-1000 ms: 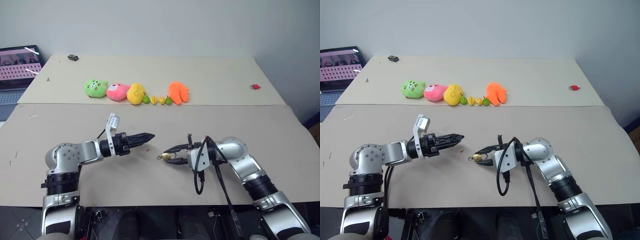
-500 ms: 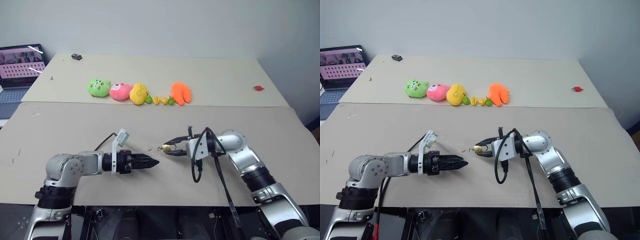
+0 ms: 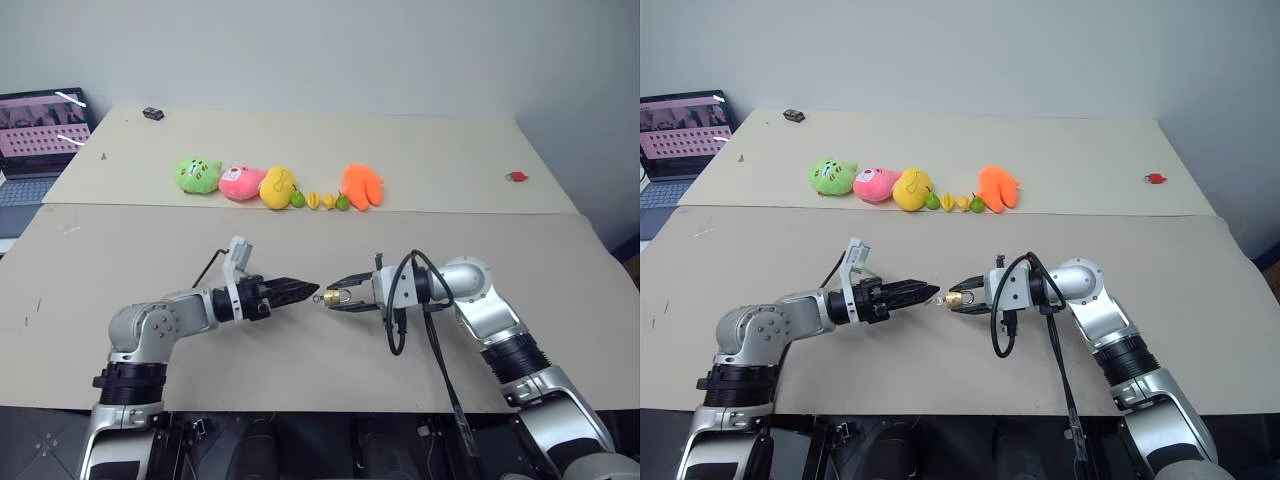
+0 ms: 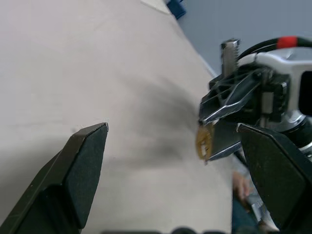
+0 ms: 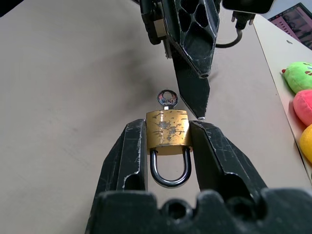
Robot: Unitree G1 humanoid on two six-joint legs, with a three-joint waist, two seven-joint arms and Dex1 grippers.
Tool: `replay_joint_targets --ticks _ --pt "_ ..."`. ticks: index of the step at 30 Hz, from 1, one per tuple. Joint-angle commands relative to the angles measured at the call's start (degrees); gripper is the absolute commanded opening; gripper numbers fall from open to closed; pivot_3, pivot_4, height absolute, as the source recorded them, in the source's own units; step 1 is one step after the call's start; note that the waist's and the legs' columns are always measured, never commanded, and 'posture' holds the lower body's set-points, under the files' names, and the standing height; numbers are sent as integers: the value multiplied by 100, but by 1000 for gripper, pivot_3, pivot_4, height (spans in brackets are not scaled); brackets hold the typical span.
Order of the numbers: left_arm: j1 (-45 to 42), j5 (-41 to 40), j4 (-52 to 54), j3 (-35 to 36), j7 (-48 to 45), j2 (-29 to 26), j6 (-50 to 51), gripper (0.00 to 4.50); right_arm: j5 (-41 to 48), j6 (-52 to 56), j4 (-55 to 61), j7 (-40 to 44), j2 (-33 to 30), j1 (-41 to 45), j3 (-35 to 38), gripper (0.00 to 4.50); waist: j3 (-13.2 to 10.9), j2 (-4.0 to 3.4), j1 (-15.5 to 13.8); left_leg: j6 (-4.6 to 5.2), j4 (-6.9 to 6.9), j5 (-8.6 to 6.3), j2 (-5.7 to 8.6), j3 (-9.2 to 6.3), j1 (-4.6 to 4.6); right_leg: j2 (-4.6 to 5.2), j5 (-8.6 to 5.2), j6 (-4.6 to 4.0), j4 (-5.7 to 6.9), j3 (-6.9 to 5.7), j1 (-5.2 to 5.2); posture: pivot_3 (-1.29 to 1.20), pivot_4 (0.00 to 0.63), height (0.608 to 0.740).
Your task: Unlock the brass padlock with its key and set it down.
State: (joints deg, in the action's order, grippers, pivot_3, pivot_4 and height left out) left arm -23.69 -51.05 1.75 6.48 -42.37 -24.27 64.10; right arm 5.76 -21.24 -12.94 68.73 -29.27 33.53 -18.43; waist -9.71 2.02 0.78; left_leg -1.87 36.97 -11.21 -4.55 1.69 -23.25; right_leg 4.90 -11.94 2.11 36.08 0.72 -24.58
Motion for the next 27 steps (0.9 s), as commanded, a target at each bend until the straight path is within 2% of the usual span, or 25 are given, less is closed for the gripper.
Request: replay_joint_targets --ticks 1,11,16,17,18,23,27 --pt "44 -284 334 49 -4 64 196 4500 151 18 224 25 -26 169 168 912 0 0 1 0 0 0 0 0 0 0 0 1 0 0 0 0 150 722" --pt "239 -857 481 302 330 285 740 4500 109 -5 273 3 -20 77 125 912 0 0 4 0 0 0 0 -1 2 0 -3 5 -1 0 2 0 150 722" --pt "241 -890 484 364 441 309 679 4500 113 23 293 -2 -8 64 117 912 0 0 5 0 0 0 0 -1 2 0 -3 4 -2 0 3 0 150 722" --pt "252 -851 512 333 427 301 627 3997 104 19 283 -5 -3 68 113 912 0 0 5 0 0 0 0 -1 2 0 -2 3 -1 0 3 0 150 722" --pt "265 -867 525 333 429 320 621 3866 106 30 280 -11 11 68 108 912 0 0 5 0 0 0 0 -1 2 0 -3 4 -1 0 3 0 150 722" --pt "384 -785 711 205 460 324 577 1923 100 71 335 -43 47 26 92 912 0 0 7 0 -1 0 0 -2 2 0 -2 3 -2 0 3 0 150 722" --pt "417 -748 730 126 447 311 578 1923 93 81 350 -39 45 15 95 912 0 0 4 0 -1 0 1 -2 2 0 -3 4 -2 0 3 0 150 722"
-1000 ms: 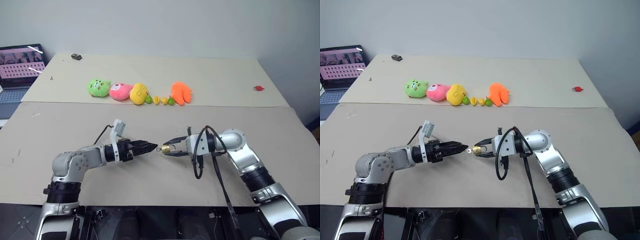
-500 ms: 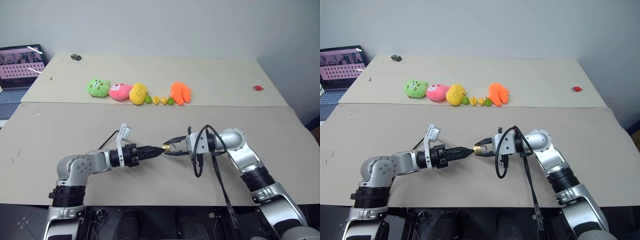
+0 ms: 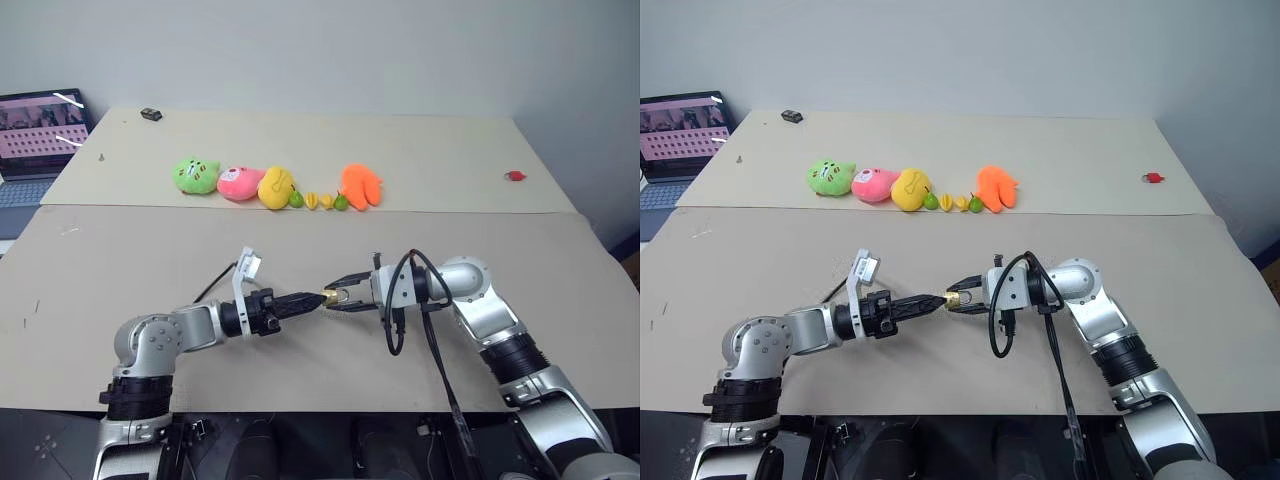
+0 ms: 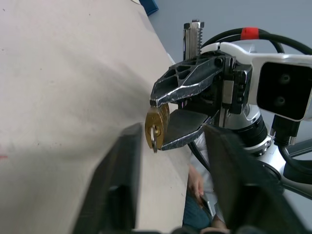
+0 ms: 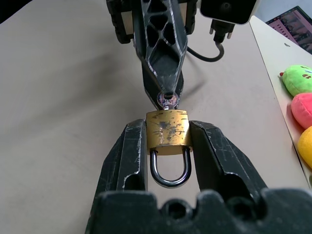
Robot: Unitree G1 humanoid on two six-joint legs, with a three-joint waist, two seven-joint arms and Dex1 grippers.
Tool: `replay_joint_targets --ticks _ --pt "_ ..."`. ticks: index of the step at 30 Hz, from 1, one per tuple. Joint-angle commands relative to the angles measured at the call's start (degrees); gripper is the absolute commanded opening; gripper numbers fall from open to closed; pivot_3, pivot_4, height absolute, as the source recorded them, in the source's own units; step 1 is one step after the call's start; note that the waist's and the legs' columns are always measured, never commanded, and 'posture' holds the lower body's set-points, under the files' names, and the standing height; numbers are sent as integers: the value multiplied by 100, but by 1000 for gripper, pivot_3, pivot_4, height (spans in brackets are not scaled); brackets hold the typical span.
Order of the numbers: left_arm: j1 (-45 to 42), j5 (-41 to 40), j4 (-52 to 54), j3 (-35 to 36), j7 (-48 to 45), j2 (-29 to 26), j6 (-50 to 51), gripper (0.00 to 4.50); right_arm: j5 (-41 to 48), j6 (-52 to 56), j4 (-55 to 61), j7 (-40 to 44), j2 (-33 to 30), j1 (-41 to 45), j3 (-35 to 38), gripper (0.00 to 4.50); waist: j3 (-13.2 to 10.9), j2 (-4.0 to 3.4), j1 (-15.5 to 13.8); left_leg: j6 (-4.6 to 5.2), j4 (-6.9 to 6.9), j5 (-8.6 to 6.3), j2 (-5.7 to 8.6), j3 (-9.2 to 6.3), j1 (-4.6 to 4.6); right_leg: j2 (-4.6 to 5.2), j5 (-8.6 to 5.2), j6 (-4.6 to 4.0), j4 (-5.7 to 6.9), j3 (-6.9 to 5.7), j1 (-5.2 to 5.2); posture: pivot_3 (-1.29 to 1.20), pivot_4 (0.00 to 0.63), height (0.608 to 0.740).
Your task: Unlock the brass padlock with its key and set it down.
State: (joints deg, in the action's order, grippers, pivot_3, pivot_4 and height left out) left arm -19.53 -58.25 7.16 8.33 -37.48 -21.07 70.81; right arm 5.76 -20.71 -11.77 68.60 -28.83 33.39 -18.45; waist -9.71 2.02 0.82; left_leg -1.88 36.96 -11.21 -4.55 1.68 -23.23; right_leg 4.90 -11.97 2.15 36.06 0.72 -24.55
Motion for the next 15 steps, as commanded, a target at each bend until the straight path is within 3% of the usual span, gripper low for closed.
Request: replay_joint_targets --ticks 1,15 --pt "3 -31 185 -70 -49 -16 -92 1923 90 27 233 -29 2 30 98 912 0 0 0 0 0 0 0 0 1 0 0 0 0 0 0 0 150 722" --pt "-2 -360 60 373 129 -58 94 1923 41 -71 51 -3 -7 -1 86 912 0 0 5 0 0 0 0 0 1 0 -1 1 -1 0 0 0 150 722"
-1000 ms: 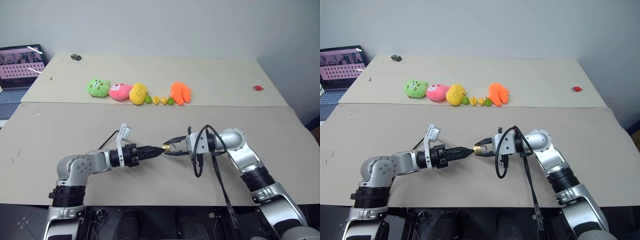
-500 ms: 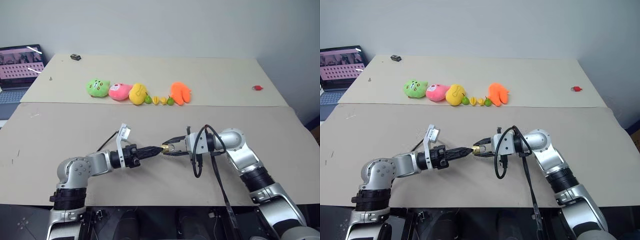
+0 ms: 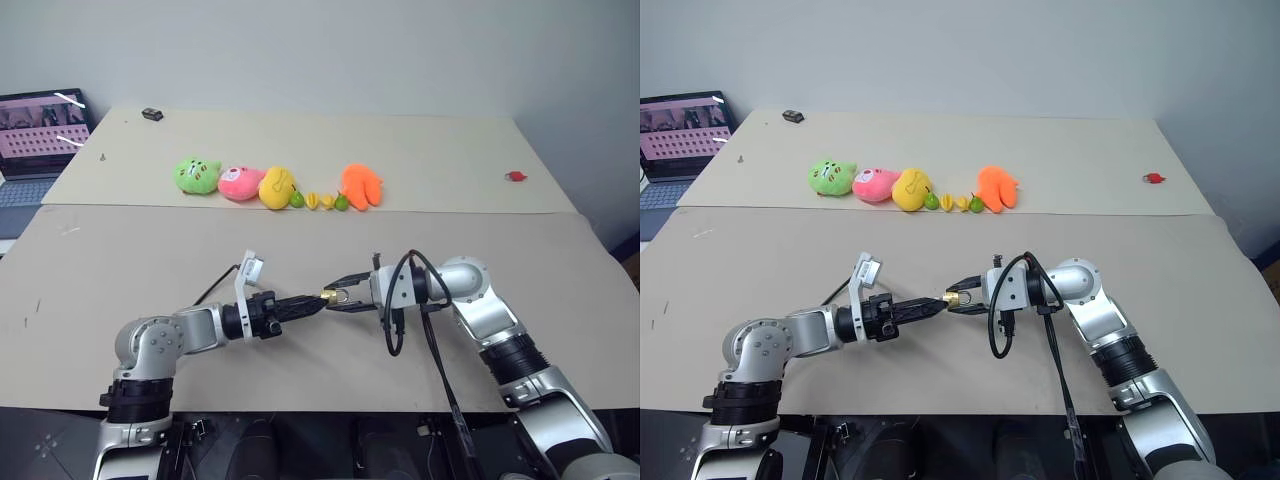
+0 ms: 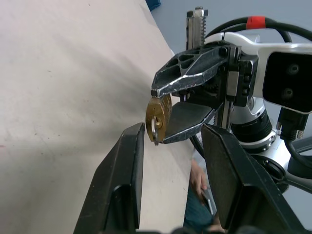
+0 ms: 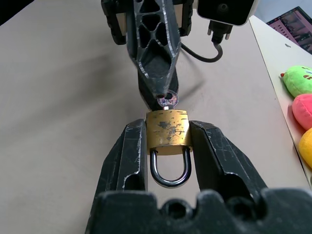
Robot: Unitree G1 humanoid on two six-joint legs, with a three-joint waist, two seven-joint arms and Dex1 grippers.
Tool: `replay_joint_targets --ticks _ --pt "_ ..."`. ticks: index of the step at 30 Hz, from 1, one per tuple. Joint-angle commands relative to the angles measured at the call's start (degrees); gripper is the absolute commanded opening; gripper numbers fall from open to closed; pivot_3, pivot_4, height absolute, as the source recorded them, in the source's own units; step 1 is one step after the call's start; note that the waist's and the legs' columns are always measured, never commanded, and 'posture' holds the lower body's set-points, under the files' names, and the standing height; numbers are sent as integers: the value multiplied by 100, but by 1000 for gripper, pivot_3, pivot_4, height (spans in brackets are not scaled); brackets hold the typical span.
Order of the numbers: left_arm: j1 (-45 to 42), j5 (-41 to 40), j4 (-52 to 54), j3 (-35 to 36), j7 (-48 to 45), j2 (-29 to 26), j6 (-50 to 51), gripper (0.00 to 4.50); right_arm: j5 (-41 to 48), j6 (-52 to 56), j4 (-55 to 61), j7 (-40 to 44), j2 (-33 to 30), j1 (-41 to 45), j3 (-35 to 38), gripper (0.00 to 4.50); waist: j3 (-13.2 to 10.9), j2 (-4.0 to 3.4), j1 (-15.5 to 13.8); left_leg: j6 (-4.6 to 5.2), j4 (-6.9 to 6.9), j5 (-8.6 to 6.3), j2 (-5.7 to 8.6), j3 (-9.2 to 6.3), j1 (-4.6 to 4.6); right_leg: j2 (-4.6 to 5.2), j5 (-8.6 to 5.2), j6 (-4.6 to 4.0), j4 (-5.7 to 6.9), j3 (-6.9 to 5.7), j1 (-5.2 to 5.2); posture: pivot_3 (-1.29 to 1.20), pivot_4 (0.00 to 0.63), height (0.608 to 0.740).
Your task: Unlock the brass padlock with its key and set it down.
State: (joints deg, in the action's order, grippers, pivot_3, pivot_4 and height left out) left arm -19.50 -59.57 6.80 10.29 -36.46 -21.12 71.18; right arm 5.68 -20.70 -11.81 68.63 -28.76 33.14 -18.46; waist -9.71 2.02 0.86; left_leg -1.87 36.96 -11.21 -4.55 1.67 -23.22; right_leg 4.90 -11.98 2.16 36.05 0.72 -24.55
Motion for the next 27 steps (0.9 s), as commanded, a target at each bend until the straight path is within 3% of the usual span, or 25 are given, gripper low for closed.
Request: replay_joint_targets --ticks 1,27 --pt "14 -279 109 215 24 -82 93 1923 25 -112 -18 -5 -17 31 86 912 0 0 0 0 0 0 0 0 0 0 0 0 0 0 0 0 150 722" --pt "56 -592 153 132 272 35 154 1923 35 -219 -221 -30 50 257 131 912 0 0 -2 0 0 0 0 -1 -1 0 0 0 -1 0 0 0 150 722"
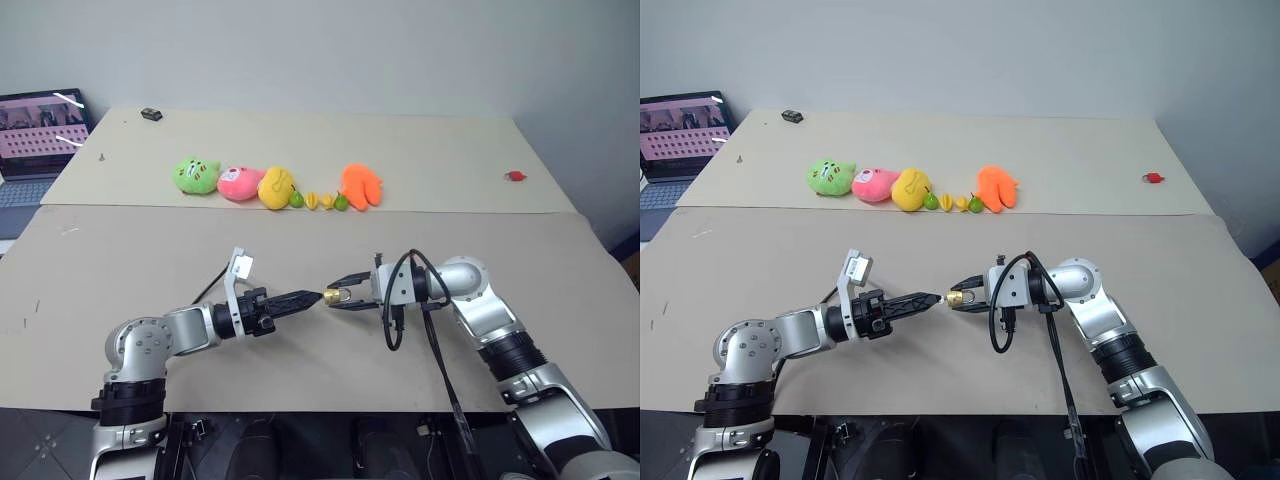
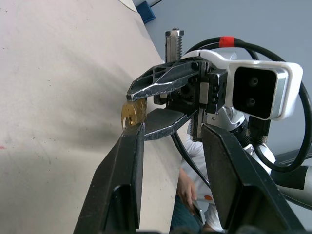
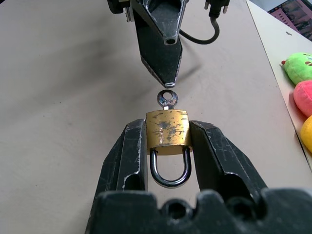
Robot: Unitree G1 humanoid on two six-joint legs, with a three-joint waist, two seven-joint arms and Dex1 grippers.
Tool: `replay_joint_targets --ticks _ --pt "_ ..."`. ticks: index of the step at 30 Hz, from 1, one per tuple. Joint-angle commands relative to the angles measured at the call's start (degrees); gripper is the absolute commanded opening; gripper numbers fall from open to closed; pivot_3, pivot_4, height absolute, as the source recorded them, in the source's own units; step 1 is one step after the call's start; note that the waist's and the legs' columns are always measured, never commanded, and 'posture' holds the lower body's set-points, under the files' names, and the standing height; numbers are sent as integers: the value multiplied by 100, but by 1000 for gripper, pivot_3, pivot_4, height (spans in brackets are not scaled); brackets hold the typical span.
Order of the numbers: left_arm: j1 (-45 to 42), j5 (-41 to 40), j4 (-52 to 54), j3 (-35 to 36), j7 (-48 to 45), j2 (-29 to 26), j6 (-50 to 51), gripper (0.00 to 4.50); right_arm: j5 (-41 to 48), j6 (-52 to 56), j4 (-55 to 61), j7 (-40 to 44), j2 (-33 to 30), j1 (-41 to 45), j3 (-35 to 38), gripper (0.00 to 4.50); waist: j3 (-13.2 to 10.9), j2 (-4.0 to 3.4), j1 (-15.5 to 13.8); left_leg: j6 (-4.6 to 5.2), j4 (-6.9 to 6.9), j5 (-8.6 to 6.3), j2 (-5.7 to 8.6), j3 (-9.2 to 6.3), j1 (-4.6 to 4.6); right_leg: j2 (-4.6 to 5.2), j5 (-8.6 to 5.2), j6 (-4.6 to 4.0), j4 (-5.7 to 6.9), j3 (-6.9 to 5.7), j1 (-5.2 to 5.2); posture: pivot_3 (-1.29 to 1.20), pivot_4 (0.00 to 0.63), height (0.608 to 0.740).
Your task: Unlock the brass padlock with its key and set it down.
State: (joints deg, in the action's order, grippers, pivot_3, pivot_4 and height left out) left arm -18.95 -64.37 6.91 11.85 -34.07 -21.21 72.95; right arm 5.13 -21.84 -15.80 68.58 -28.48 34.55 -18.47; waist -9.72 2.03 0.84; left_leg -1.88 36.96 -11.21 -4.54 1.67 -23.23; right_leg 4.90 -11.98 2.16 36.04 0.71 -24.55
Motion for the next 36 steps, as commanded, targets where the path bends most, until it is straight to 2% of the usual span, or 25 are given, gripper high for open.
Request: replay_joint_targets --ticks 1,19,22,25,36 --pt "3 -114 146 -28 44 52 -24 1923 95 -94 193 -30 27 124 136 912 0 0 0 0 0 0 0 0 0 0 0 0 0 0 0 0 150 722" --pt "0 -230 92 72 148 51 -102 1923 88 -126 246 17 -43 64 130 912 0 0 0 0 0 0 0 0 0 0 0 1 0 0 0 0 150 722" --pt "12 -265 98 104 154 81 -133 1218 87 -131 235 18 -40 71 130 912 0 0 1 0 0 0 0 0 0 0 0 1 0 0 0 0 150 722" --pt "10 -240 108 96 172 109 -157 73 88 -122 236 15 -31 89 130 912 0 0 0 0 0 0 0 0 0 0 0 0 -1 0 0 0 150 722" --pt "58 -161 176 -30 179 123 -214 24 112 -92 276 0 -9 126 144 912 0 0 0 0 0 0 0 0 0 0 0 1 -1 0 0 0 150 722"
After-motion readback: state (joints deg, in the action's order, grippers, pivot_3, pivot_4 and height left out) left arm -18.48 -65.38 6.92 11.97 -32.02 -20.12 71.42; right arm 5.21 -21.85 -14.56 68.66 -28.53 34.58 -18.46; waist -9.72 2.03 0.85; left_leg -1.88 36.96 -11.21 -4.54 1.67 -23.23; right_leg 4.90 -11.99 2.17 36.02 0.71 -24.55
